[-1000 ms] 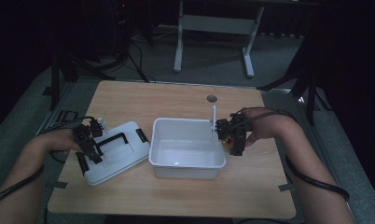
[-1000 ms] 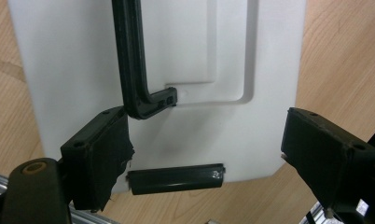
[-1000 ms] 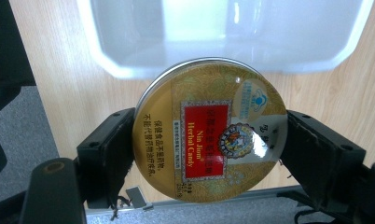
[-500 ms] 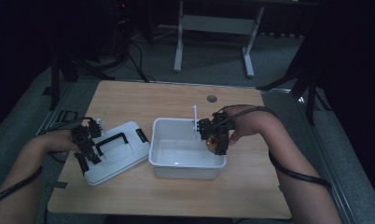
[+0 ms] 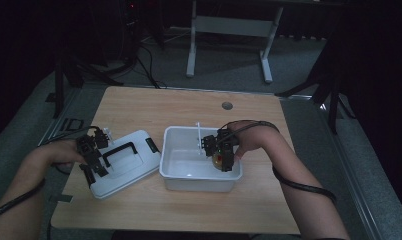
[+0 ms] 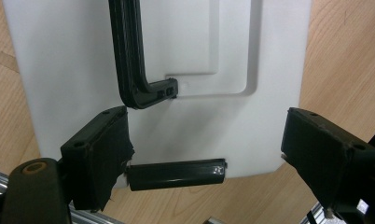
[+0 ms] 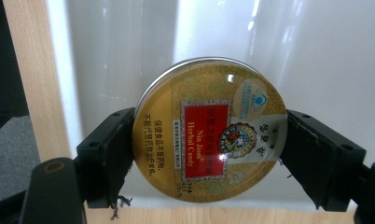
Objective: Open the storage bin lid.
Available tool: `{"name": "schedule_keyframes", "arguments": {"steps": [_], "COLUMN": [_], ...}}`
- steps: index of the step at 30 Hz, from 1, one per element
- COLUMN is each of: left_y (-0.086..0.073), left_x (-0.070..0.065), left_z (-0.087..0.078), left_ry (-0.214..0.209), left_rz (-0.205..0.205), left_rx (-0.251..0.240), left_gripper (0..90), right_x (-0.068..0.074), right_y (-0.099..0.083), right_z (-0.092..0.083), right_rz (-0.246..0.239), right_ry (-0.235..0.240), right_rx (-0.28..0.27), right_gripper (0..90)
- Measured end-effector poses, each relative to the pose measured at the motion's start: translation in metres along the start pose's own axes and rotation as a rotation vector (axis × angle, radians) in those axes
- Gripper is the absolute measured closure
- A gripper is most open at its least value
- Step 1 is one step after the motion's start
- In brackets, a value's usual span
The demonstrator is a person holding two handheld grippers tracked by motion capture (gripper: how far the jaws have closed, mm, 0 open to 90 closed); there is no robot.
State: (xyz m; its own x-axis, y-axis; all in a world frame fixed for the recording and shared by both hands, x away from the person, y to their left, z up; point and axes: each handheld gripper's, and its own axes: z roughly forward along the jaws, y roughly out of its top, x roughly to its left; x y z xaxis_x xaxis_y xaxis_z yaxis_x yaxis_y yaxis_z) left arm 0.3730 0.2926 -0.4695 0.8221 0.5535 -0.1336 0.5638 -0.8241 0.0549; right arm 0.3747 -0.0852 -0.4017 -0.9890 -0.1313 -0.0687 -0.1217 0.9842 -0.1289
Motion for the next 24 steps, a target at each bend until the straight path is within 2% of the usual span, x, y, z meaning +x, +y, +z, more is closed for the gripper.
{"name": "schedule_keyframes", "arguments": {"steps": [5, 16, 24], "left_y": [-0.001, 0.002, 0.003], "left_x": [0.000, -0.001, -0.001], "left_z": [0.001, 0.003, 0.005], "left_ry": [0.003, -0.001, -0.006], "left_rz": [0.000, 0.007, 0.008], "left_rx": [0.002, 0.005, 0.012], "left_gripper": [15.0, 15.0, 15.0], "right_x": [-0.003, -0.013, -0.014], "right_y": [-0.001, -0.003, 0.000], "right_z": [0.014, 0.047, 0.060], "right_rz": [-0.012, 0.002, 0.014], "right_ry": [-0.004, -0.003, 0.013], "right_rx": [0.000, 0.010, 0.013], "right_gripper": [20.7, 20.7, 20.7]}}
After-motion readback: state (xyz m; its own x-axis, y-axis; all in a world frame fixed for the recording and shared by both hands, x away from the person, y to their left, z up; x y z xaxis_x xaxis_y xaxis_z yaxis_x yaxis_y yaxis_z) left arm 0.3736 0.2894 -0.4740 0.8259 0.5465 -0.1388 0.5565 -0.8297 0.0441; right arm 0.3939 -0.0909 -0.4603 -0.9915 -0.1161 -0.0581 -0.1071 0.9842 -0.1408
